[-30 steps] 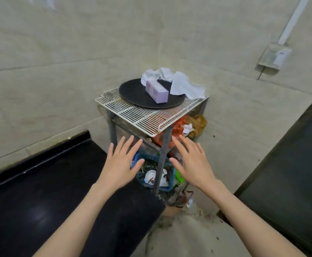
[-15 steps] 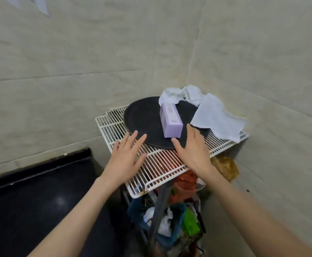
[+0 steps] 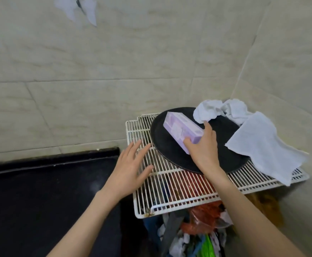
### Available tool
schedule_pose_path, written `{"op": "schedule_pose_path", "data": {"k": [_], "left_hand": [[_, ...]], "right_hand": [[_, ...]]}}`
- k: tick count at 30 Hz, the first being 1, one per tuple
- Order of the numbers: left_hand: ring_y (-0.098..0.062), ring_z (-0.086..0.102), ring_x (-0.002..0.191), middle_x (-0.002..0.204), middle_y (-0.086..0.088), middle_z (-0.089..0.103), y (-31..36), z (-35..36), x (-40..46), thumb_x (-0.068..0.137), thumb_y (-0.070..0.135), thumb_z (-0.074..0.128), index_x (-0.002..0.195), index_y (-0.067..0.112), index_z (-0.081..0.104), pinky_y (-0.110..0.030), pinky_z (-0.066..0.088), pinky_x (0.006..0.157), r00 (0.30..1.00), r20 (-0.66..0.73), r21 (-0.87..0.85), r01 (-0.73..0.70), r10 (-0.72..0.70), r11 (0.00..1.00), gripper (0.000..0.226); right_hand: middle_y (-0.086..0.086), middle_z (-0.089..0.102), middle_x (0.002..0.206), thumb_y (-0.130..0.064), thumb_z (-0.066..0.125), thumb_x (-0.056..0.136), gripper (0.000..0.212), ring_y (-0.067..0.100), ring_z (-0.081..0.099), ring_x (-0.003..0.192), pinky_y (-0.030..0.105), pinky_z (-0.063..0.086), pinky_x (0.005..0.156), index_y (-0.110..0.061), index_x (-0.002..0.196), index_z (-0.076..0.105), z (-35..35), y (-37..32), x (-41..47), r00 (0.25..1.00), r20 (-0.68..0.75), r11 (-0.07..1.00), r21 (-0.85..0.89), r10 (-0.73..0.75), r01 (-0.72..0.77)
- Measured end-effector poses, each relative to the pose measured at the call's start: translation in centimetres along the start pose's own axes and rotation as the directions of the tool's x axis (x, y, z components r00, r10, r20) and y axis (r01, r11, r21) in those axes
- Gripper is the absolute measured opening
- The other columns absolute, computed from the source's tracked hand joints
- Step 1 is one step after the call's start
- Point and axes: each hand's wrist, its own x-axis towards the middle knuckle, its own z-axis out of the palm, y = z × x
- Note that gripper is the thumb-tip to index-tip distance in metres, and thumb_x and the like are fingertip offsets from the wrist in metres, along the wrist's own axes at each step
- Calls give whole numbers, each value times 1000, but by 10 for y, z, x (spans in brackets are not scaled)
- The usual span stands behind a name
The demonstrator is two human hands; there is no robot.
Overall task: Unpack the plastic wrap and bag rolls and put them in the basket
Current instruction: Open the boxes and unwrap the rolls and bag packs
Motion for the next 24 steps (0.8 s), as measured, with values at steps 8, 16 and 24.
{"op": "schedule_pose_path", "data": {"k": [8,16,24], "left_hand": [[-36,14,142,154,-16,18,-20,-70,-92,76,29,73,144,18,23,-50,19,112,950,-311,140,19,26,990,86],[-17,46,123,133,0,53,-75,-151,-321,71,27,75,135,19,42,-38,40,102,939,-300,211,237,-168,948,73],[-3,49,105,116,-2,48,-112,-206,-536,75,22,75,128,25,46,-24,45,93,555,-319,-474,609,-769,636,61]], "right_hand": [[3,37,146,-21,67,79,74,9,37,127,25,33,102,-20,142,27,28,-86,-83,920,320,938,325,-225,116],[-10,50,125,-37,66,78,57,7,49,113,12,38,81,-34,129,43,126,-161,-288,603,677,901,387,-422,196],[-14,53,126,-52,58,76,72,-8,59,102,25,51,90,-23,138,37,200,-240,-460,216,843,853,517,-493,-69]]}}
